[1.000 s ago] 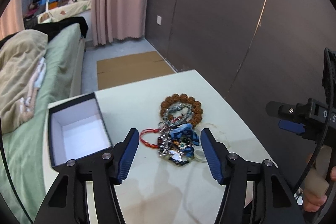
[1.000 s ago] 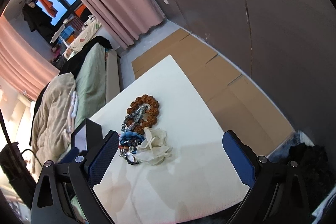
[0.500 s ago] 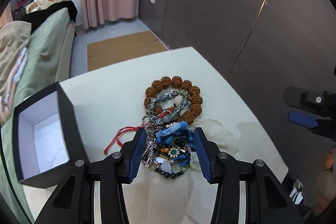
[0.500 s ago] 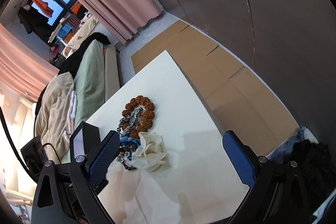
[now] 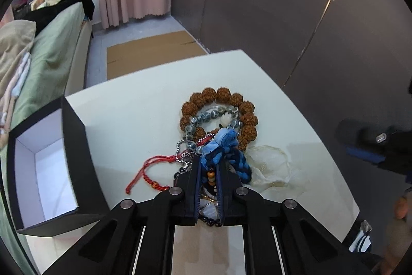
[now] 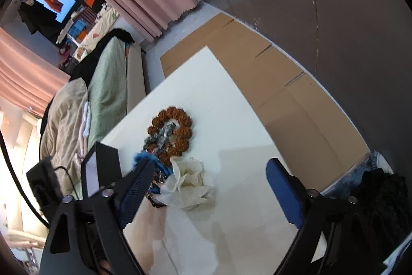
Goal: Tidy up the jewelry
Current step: 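Lower the left gripper onto the blue beaded bracelet and close it, then carry the blue bracelet into the box with the left gripper while the right lifts the cloth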
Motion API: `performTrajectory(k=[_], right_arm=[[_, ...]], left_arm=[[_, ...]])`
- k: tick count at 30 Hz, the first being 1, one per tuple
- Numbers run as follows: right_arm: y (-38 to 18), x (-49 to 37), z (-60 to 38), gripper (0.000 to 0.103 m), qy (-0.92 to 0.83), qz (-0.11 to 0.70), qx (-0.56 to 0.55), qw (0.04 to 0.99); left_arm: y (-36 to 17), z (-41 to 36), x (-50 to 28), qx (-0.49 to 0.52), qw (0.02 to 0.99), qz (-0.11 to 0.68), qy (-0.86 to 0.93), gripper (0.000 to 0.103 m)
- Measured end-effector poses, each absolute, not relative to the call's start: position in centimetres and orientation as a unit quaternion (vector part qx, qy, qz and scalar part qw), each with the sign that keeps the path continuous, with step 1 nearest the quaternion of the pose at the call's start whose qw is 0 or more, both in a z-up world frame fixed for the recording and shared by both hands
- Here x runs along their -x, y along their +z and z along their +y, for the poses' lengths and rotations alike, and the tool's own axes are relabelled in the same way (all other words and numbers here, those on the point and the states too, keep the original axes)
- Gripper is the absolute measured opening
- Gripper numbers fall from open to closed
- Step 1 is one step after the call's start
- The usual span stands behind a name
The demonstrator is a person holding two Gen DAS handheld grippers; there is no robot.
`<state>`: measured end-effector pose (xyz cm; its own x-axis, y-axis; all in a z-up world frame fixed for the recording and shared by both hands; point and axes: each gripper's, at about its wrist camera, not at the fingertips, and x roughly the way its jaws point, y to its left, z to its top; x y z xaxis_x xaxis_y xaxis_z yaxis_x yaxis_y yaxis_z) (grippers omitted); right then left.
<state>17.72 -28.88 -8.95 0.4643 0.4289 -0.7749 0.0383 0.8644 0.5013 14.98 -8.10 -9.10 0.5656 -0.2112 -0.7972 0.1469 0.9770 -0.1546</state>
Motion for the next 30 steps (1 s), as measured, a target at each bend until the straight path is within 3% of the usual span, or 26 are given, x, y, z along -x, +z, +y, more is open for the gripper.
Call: performTrajectory(k=[4, 12, 15, 18, 20, 30], right_arm=[[-9.8, -17.8, -28.1, 0.081, 0.127, 0.519, -0.231, 0.813], [-10.5, -17.5, -25.0, 0.079, 0.141, 0.536, -0.187, 0.811], [-10.9, -17.5, -23.5, 0.071, 0.149, 0.542, -0.163, 0.811], [-11.6, -17.7, -22.4, 0.049, 0.144, 0.549, -0.141, 0.811], [-12.3, -18.2, -22.1, 0.005, 0.138, 0.557, -0.134, 0.808], [-9.4, -17.6, -21.8, 0.003, 0.206, 0.519, -0.23, 0.797]], left_arm=[[-7.6, -7.3, -14.1, 0.039, 0.896, 0.431, -0.102, 0.01], [-5.2, -4.9, -12.4, 0.065, 0.908, 0.405, -0.092, 0.01], [-4.6, -4.0, -11.8, 0.074, 0.911, 0.395, -0.086, 0.01], [-4.1, -3.0, -11.2, 0.085, 0.914, 0.388, -0.08, 0.01], [-3.8, -2.4, -10.9, 0.091, 0.916, 0.384, -0.075, 0.01], [-2.0, 1.2, -9.3, 0.128, 0.925, 0.353, -0.062, 0.01]])
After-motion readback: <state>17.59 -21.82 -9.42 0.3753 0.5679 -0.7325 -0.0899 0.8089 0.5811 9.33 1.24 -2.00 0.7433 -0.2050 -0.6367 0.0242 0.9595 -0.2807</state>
